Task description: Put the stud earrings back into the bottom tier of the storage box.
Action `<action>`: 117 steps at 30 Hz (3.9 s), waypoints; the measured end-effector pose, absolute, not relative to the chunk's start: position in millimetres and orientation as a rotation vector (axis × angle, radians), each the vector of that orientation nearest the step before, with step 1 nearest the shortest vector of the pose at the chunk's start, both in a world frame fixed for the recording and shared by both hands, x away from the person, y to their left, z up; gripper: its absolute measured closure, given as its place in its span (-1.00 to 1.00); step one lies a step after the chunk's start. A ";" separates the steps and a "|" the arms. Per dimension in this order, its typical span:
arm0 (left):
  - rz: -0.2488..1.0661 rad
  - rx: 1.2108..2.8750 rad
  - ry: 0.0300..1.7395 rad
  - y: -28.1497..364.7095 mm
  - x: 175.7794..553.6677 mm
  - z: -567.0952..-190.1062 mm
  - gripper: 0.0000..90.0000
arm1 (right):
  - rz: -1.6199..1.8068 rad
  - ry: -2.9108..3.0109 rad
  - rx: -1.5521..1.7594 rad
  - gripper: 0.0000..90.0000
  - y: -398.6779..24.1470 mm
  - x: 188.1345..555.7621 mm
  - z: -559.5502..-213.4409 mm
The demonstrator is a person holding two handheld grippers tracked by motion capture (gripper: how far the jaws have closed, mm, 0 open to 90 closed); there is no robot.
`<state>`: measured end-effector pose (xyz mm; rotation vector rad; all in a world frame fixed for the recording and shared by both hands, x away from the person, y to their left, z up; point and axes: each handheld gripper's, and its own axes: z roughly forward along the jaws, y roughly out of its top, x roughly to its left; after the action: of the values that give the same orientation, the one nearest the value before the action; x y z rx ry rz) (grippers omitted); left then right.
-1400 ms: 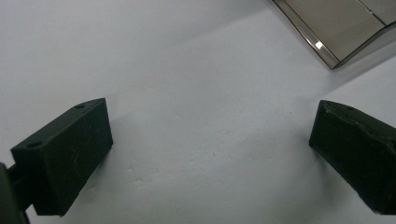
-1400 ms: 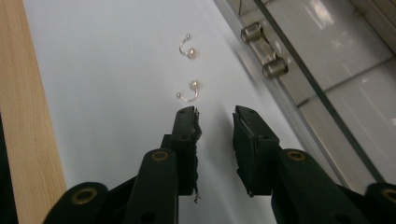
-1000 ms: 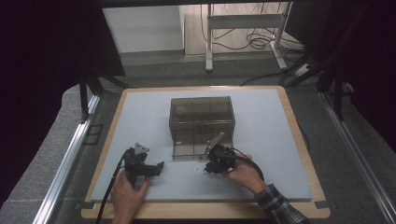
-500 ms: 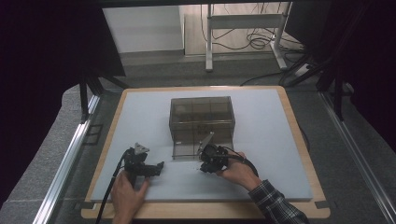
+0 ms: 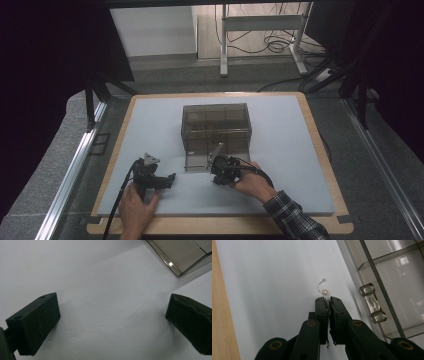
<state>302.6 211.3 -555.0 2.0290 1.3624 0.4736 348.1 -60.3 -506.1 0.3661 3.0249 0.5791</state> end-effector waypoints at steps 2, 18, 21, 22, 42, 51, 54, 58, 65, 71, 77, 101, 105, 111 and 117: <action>0.474 2.029 1.362 211.3 302.6 -555.0 -1.00 | 0.578 3.028 0.374 0.85 -60.0 348.0 -505.9; 0.476 2.032 1.358 211.6 302.8 -554.9 -1.00 | 0.645 3.018 0.402 0.85 -67.4 359.2 -485.5; 0.476 2.032 1.358 211.6 302.8 -555.0 -1.00 | 0.650 3.009 0.415 0.85 -69.2 361.8 -480.9; 0.476 2.032 1.358 211.6 302.8 -554.9 -1.00 | 0.657 3.004 0.420 0.85 -70.0 363.0 -478.7; 0.472 2.034 1.360 211.6 302.6 -554.8 -1.00 | 0.671 2.898 0.525 0.84 -77.5 396.2 -475.5; 0.473 2.035 1.360 211.6 302.6 -554.8 -1.00 | 0.656 2.897 0.530 0.84 -76.3 402.4 -485.7; 0.473 2.035 1.360 211.6 302.6 -554.8 -1.00 | 0.649 2.901 0.524 0.84 -75.3 403.1 -489.9; 0.473 2.034 1.360 211.6 302.6 -554.8 -1.00 | 0.644 2.905 0.535 0.84 -75.1 403.7 -493.7; 0.473 2.034 1.360 211.6 302.6 -554.8 -1.00 | 0.632 2.906 0.538 0.80 -75.7 405.1 -498.2; 0.473 2.034 1.360 211.6 302.6 -554.8 -1.00 | 0.646 2.898 0.537 0.78 -75.1 403.9 -492.1; 0.472 2.035 1.360 211.6 302.6 -554.8 -1.00 | 0.683 2.903 0.528 0.75 -75.8 398.6 -480.2; 0.476 2.034 1.359 211.6 302.8 -554.9 -1.00 | 0.734 3.009 0.391 0.76 -61.6 360.1 -486.7; 0.474 2.030 1.362 211.3 302.6 -555.0 -1.00 | 0.728 3.025 0.351 0.76 -55.1 355.9 -493.5; 0.474 2.029 1.363 211.3 302.6 -555.0 -1.00 | 0.716 3.040 0.338 0.76 -50.6 355.1 -501.2; 0.473 2.030 1.363 211.3 302.6 -554.9 -1.00 | 0.703 3.045 0.326 0.76 -46.9 354.5 -510.4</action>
<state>302.6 211.3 -554.9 2.0295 1.3634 0.4731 354.5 -46.9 -510.4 0.3262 3.0449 0.7025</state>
